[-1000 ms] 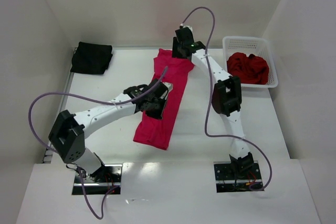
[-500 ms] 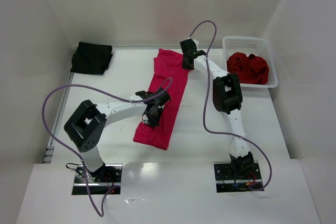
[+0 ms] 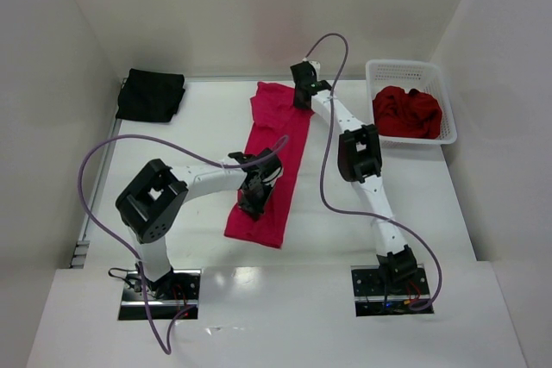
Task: Fold and stack the t-shirts
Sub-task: Rotate the tshirt 90 degrees
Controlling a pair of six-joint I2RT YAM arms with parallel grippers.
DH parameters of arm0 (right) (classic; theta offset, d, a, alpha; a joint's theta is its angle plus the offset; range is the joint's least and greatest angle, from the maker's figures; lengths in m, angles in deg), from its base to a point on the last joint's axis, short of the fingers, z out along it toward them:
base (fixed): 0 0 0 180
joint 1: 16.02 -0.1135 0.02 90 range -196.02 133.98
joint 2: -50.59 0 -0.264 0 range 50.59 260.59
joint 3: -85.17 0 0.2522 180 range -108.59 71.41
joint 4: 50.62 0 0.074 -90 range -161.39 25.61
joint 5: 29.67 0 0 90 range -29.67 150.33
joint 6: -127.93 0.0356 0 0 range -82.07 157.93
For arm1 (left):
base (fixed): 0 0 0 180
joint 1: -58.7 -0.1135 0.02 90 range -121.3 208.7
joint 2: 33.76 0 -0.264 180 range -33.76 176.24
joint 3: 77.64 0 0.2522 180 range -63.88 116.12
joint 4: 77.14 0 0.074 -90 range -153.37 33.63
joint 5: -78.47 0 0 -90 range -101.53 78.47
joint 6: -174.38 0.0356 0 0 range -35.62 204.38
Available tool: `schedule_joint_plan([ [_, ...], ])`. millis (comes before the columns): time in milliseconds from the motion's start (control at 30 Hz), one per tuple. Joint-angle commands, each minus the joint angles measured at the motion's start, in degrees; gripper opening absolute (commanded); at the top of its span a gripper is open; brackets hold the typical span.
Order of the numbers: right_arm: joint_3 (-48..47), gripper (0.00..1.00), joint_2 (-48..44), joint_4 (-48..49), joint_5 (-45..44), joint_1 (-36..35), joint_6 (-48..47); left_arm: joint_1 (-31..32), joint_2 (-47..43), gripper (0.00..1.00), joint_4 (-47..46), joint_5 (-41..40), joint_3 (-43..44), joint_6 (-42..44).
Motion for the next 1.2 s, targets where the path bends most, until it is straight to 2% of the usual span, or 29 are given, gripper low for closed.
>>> schedule_joint_plan([
  [0,-5.9,0.1,3.8,-2.2,1.3,-0.2,-0.4,2.7,2.9,0.0,-2.7,7.4,-1.6,1.5],
  [133,-12.7,0.1,7.1,-2.7,7.0,-0.2,-0.9,4.6,5.9,0.0,-5.1,10.6,-0.8,2.6],
  [233,-13.3,0.1,7.1,-2.1,10.4,-0.2,-0.9,4.6,6.6,0.0,-5.9,11.1,-0.1,2.6],
  [533,-15.4,0.1,8.1,0.9,15.3,-0.2,-1.4,4.6,7.6,0.0,-7.6,12.3,3.3,3.1],
  [667,-16.8,0.1,8.1,0.2,14.5,-0.7,-1.4,4.6,7.6,0.0,-7.0,9.3,4.0,1.3],
  [767,-15.5,0.21,4.1,-0.3,13.5,-0.7,-2.0,4.6,4.3,0.0,-6.0,5.9,4.0,-0.6],
  [833,-12.9,0.33,1.0,0.2,14.3,0.6,-2.1,4.1,1.0,0.12,-5.3,3.4,4.0,-1.7],
  [900,-12.3,0.4,-4.1,0.2,15.4,1.5,-2.6,3.4,-1.4,0.21,-4.5,2.3,4.6,-3.4],
  [933,-11.6,0.45,-5.8,0.2,15.4,2.3,-3.1,2.6,-3.6,0.37,-3.4,0.8,5.3,-4.1],
  [1000,-10.3,0.62,-11.4,0.2,15.9,2.3,-4.2,2.0,-5.7,0.53,-0.6,-1.2,7.0,-5.7],
  [1100,-4.8,0.78,-20.7,0.2,14.3,2.8,-5.5,1.5,-10.0,0.68,2.1,-6.9,7.7,-8.7],
  [1167,2.7,0.87,-25.9,1.0,13.7,2.8,-6.0,0.9,-12.7,0.73,2.8,-8.9,6.9,-10.0],
])
